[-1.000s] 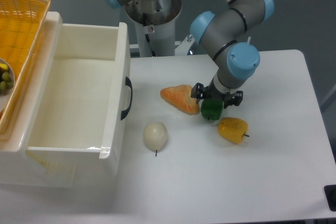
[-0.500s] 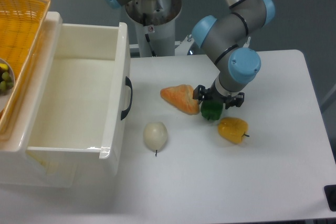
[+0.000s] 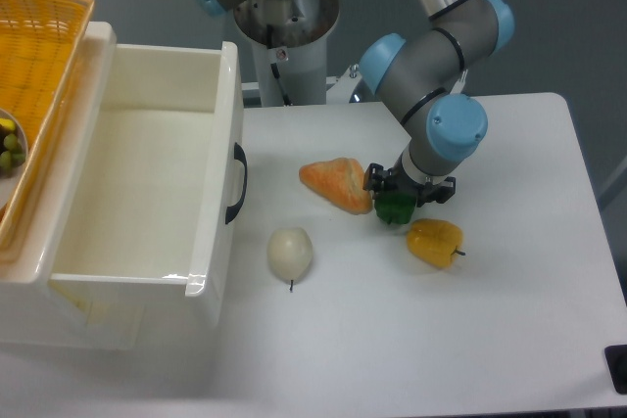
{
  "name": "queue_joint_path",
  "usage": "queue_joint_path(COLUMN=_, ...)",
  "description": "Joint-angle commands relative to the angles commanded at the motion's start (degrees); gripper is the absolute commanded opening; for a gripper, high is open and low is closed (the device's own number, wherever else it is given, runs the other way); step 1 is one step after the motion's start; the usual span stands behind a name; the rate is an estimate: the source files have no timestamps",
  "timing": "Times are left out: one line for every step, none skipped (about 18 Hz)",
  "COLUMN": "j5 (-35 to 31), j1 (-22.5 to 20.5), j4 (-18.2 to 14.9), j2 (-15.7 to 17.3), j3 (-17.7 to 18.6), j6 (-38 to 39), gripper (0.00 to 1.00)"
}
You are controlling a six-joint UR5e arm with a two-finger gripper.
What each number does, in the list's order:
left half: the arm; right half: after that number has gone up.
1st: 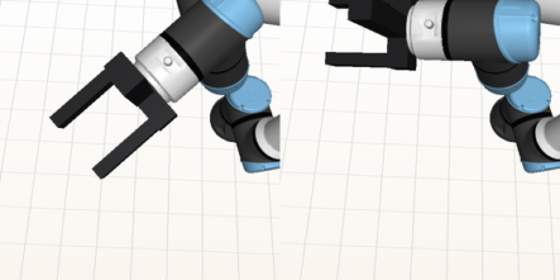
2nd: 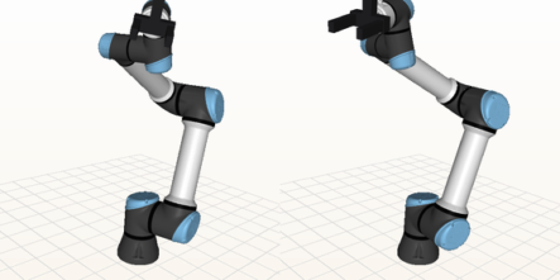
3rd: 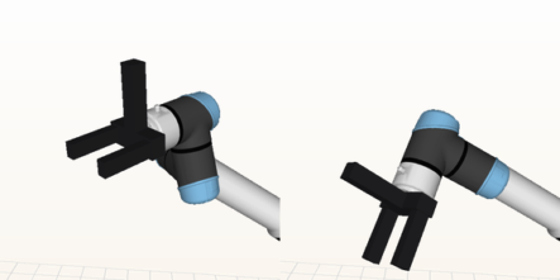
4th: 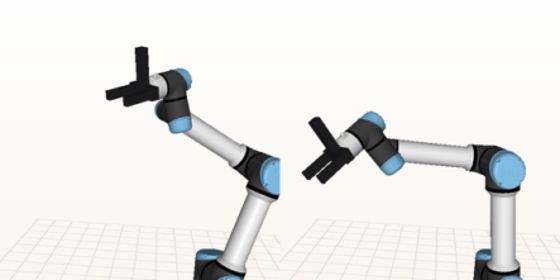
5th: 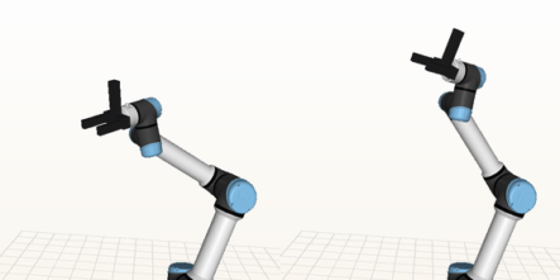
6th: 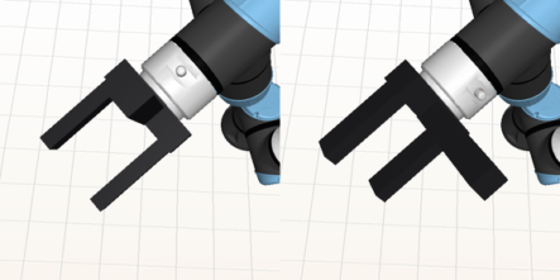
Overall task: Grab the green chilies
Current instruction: 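Lower the open gripper around the green bell pepper and close it, then lift the green bell pepper up and carry it toward the white box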
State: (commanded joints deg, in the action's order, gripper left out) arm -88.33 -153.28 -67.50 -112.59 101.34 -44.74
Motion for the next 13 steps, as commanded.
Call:
queue_joint_path(j5=0.0, j1=0.0, j4=0.0, j2=0.0, j3=0.0, j6=0.0, gripper=0.73)
queue_joint_path(j5=0.0, j1=0.0, j4=0.1, j2=0.0, j3=0.0, j6=0.1, gripper=0.67)
queue_joint_path(j5=0.0, j1=0.0, j4=0.0, j2=0.0, j3=-0.2, j6=0.1, gripper=0.62)
queue_joint_path(j5=0.1, j1=0.0, j4=0.0, j2=0.0, j3=-0.4, j6=0.1, gripper=0.58)
queue_joint_path(j5=0.2, j1=0.0, j4=0.0, j2=0.0, j3=-0.7, j6=0.1, gripper=0.56)
queue_joint_path(j5=0.2, j1=0.0, j4=-0.1, j2=0.0, j3=-1.1, j6=0.1, gripper=0.56)
queue_joint_path(j5=0.1, j1=0.0, j4=-0.1, j2=0.0, j3=-2.0, j6=-0.2, gripper=0.56)
queue_joint_path(j5=-0.2, j1=0.0, j4=-0.3, j2=0.0, j3=-3.1, j6=-0.3, gripper=0.55)
queue_joint_path(j5=-0.3, j1=0.0, j4=-0.6, j2=0.2, j3=-4.2, j6=-0.4, gripper=0.55)
queue_joint_path(j5=-0.3, j1=0.0, j4=-1.2, j2=0.5, j3=-5.3, j6=-0.5, gripper=0.55)
queue_joint_path(j5=-0.3, j1=0.0, j4=-1.6, j2=0.8, j3=-6.0, j6=-0.6, gripper=0.56)
queue_joint_path(j5=-0.3, j1=0.0, j4=-2.5, j2=1.2, j3=-6.5, j6=-0.6, gripper=0.56)
queue_joint_path(j5=-0.1, j1=0.0, j4=-3.9, j2=1.5, j3=-7.2, j6=-0.6, gripper=0.56)
